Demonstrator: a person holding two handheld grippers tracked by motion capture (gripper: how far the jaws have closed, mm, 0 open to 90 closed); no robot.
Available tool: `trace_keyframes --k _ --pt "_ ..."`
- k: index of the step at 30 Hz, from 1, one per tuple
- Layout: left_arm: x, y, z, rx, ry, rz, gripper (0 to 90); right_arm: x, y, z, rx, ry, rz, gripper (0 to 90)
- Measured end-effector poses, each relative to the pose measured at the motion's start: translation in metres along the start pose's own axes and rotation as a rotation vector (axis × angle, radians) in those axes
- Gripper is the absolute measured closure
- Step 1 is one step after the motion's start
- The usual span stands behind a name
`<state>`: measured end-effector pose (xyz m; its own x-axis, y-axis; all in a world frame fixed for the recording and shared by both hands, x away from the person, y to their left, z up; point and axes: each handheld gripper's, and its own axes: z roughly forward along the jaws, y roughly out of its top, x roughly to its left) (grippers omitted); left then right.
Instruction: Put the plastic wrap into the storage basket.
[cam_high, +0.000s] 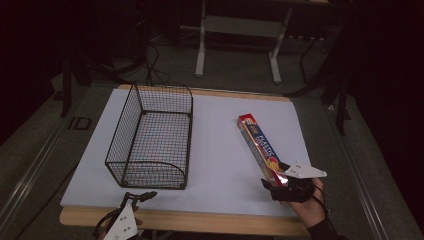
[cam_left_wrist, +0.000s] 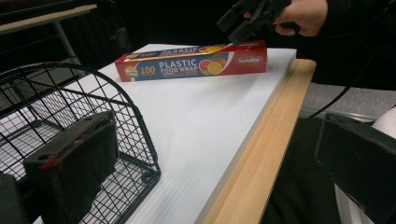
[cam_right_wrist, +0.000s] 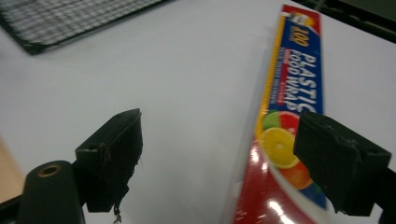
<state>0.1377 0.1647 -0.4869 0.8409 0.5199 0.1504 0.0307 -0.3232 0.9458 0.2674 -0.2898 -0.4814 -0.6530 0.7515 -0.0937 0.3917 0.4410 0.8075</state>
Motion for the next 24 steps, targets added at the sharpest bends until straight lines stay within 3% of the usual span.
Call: trace_keyframes --k 7,19,24 --pt "-0.001 0.000 0.000 0.001 -0.001 0.000 0.0 -0.020 0.010 0.016 0.046 -0.065 0.054 18.3" --pt "-0.001 0.000 0.000 0.002 0.001 0.004 0.0 -0.039 0.024 0.051 0.167 -0.105 0.051 18.3" --pt "-0.001 0.000 0.000 0.003 0.002 0.002 0.0 -0.044 0.031 0.062 0.188 -0.108 0.056 18.3"
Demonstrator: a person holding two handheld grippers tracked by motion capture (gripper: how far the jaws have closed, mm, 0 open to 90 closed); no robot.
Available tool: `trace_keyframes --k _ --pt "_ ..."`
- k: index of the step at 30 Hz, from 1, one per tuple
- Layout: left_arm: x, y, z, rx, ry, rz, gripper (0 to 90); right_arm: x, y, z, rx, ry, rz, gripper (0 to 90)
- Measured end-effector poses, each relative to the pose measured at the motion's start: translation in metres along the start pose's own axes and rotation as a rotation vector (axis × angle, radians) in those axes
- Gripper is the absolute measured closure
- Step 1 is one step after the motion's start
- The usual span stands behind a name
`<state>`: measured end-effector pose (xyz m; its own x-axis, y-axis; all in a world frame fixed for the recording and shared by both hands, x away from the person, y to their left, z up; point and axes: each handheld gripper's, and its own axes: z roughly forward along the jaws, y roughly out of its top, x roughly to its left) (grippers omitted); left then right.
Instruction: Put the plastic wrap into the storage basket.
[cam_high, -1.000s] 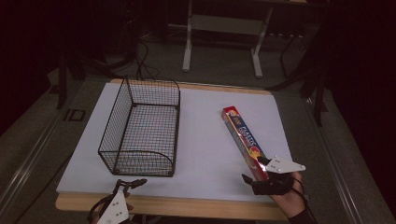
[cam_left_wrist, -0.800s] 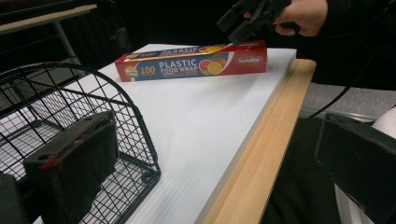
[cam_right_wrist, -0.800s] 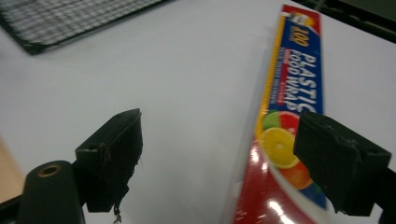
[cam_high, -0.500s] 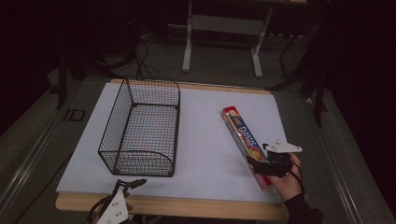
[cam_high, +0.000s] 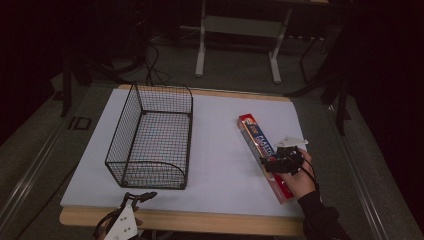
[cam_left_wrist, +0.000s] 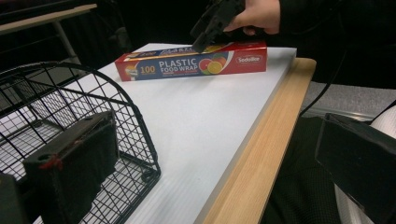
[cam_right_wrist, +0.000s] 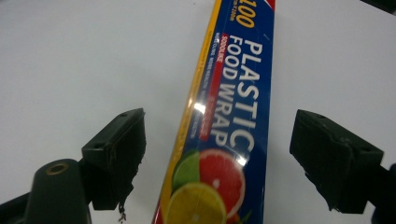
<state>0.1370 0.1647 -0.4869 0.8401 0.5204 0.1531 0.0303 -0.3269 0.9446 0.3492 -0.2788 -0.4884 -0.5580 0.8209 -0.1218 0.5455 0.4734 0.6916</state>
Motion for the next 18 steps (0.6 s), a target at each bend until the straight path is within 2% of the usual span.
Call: trace_keyframes --k 10,18 --pt "-0.001 0.000 0.000 -0.002 -0.003 0.003 0.0 -0.007 0.012 0.013 0.042 0.004 0.037 18.3" --pt "-0.001 0.000 0.000 0.001 -0.003 0.006 0.0 -0.011 0.017 0.025 0.098 0.005 0.067 18.9"
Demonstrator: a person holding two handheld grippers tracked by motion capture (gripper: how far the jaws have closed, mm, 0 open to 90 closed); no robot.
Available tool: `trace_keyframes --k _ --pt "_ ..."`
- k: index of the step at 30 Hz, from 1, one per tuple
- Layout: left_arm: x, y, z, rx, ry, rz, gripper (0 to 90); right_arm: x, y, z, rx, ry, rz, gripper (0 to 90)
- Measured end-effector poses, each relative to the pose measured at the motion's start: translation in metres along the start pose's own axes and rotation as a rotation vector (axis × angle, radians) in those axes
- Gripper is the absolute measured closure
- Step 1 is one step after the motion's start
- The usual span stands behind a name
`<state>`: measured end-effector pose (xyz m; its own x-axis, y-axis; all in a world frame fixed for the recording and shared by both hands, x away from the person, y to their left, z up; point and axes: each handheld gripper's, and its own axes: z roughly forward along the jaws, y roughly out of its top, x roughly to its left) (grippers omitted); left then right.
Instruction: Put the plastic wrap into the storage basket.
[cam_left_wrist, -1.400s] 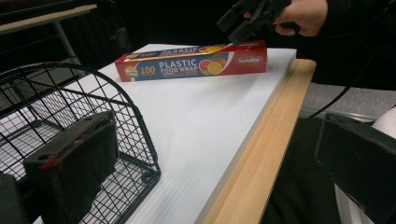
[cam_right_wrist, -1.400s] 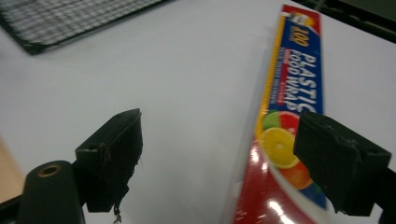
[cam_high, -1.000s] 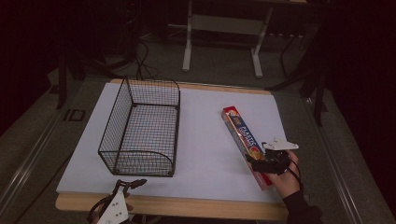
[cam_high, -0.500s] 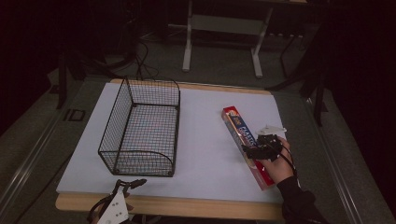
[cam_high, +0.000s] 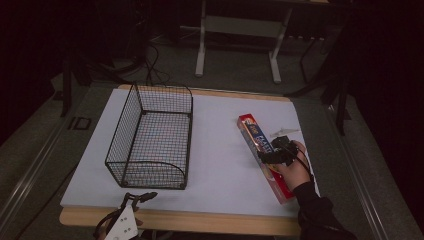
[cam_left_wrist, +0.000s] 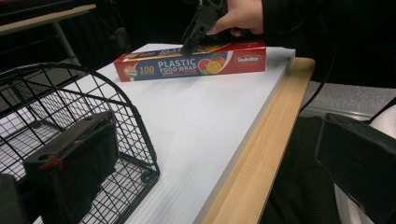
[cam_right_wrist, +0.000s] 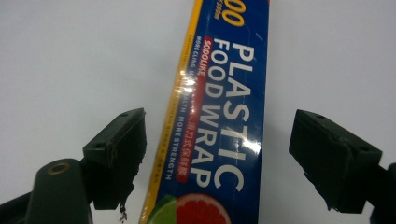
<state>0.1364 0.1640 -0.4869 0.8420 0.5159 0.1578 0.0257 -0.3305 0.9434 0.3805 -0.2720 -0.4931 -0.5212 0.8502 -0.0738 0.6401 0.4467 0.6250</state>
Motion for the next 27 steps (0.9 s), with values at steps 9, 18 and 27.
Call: trace_keyframes --k 9,18,27 --pt "-0.001 0.000 0.000 -0.001 -0.002 0.004 0.0 -0.004 0.008 0.010 0.073 0.001 0.034 18.8" --pt "-0.001 0.001 0.000 -0.003 -0.008 0.011 0.0 -0.005 0.014 0.019 0.124 0.014 0.048 21.8" --pt "-0.001 0.000 0.000 0.000 -0.008 0.011 0.0 -0.004 0.023 0.032 0.237 0.014 0.072 23.6"
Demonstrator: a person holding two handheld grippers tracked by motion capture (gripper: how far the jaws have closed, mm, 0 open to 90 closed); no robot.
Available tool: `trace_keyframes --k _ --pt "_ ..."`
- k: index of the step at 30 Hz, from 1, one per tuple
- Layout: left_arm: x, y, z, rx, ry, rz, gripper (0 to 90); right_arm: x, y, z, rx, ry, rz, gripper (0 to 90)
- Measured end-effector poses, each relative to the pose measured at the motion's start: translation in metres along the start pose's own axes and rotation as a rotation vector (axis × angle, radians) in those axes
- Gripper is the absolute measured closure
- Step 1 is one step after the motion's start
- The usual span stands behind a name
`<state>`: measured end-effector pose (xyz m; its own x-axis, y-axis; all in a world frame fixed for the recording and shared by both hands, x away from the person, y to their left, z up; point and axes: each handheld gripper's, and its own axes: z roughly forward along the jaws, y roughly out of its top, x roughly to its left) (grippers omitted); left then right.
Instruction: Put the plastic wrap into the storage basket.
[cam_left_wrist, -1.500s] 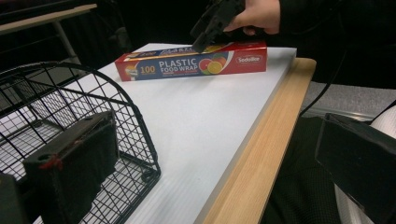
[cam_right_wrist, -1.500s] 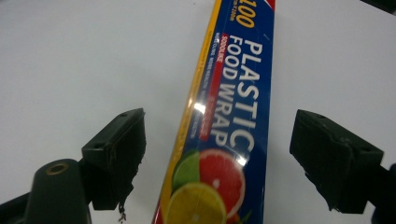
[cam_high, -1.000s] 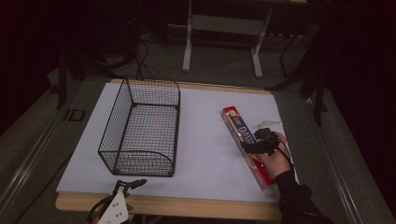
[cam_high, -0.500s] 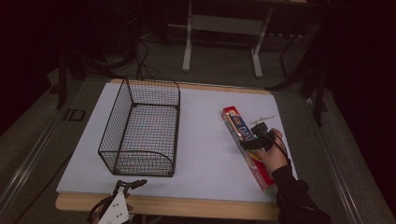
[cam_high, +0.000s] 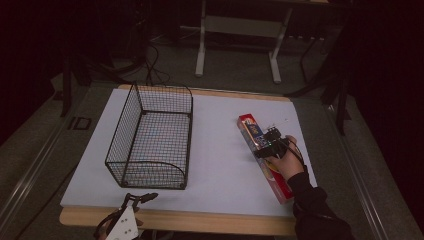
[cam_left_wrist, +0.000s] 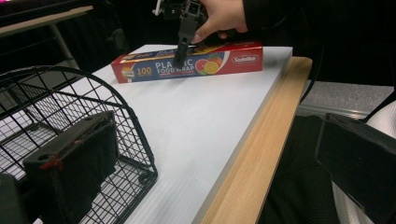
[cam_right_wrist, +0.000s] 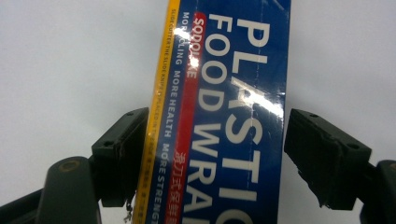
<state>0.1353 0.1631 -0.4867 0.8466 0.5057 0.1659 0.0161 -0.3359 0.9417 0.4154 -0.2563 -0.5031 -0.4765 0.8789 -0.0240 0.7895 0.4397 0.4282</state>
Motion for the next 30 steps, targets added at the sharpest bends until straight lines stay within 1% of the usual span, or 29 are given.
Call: trace_keyframes --k 1,3,5,6,8,9,10,11,12,15,17,19,20,21,22,23,25,27,30 --pt "0.000 0.000 0.000 0.002 0.000 0.001 0.0 0.000 0.001 0.001 0.015 0.004 0.010 23.6" --pt "0.000 0.000 0.000 0.001 0.000 0.001 0.0 0.000 0.004 0.003 0.043 0.006 0.014 24.8" --pt "0.000 0.000 0.000 0.001 -0.001 0.001 0.0 -0.001 0.005 0.005 0.070 0.024 0.025 25.2" --pt "0.000 0.000 0.000 0.001 0.000 0.001 0.0 -0.001 0.006 0.006 0.078 0.022 0.030 26.1" --pt "0.000 0.000 0.000 0.001 0.000 0.000 0.0 -0.002 0.008 0.007 0.090 0.037 0.042 28.5" --pt "0.000 0.000 0.000 0.001 0.000 0.000 0.0 -0.002 0.009 0.007 0.099 0.035 0.041 28.5" --pt "0.000 0.000 0.000 0.002 -0.001 0.000 0.0 -0.001 0.010 0.008 0.102 0.031 0.041 31.1" --pt "0.000 0.000 0.000 0.004 -0.001 0.000 0.0 -0.001 0.011 0.008 0.113 0.049 0.037 34.1" --pt "0.000 0.000 0.001 0.006 -0.001 0.000 0.0 0.000 0.012 0.009 0.125 0.045 0.028 34.8" --pt "0.000 0.000 0.001 0.007 -0.002 0.002 0.0 0.002 0.016 0.009 0.171 0.025 0.025 36.6" --pt "0.000 -0.001 0.001 0.010 -0.003 0.003 0.0 0.003 0.021 0.010 0.215 0.014 0.023 37.3" --pt "-0.001 0.000 0.001 0.009 -0.003 0.005 0.0 0.003 0.025 0.010 0.246 0.012 0.033 38.2" --pt "-0.001 0.000 0.001 0.008 -0.003 0.003 0.0 0.003 0.026 0.009 0.251 0.016 0.038 38.7" --pt "0.000 0.000 0.001 0.009 -0.004 0.003 0.0 0.002 0.027 0.009 0.243 0.024 0.042 39.3" --pt "0.000 -0.001 0.001 0.010 -0.002 0.003 0.0 0.002 0.028 0.008 0.235 0.020 0.035 39.4" --pt "0.000 -0.001 0.001 0.009 -0.002 0.002 0.0 0.003 0.029 0.005 0.223 0.007 0.028 39.4" --pt "0.000 -0.001 0.001 0.010 -0.003 0.003 0.0 0.005 0.032 -0.003 0.176 -0.007 0.027 39.5" --pt "0.000 -0.001 0.002 0.012 -0.003 0.002 0.0 0.004 0.038 -0.015 0.128 -0.003 0.040 39.5" --pt "0.000 -0.001 0.001 0.012 -0.002 0.003 0.0 0.004 0.045 -0.028 0.101 -0.007 0.043 39.5"
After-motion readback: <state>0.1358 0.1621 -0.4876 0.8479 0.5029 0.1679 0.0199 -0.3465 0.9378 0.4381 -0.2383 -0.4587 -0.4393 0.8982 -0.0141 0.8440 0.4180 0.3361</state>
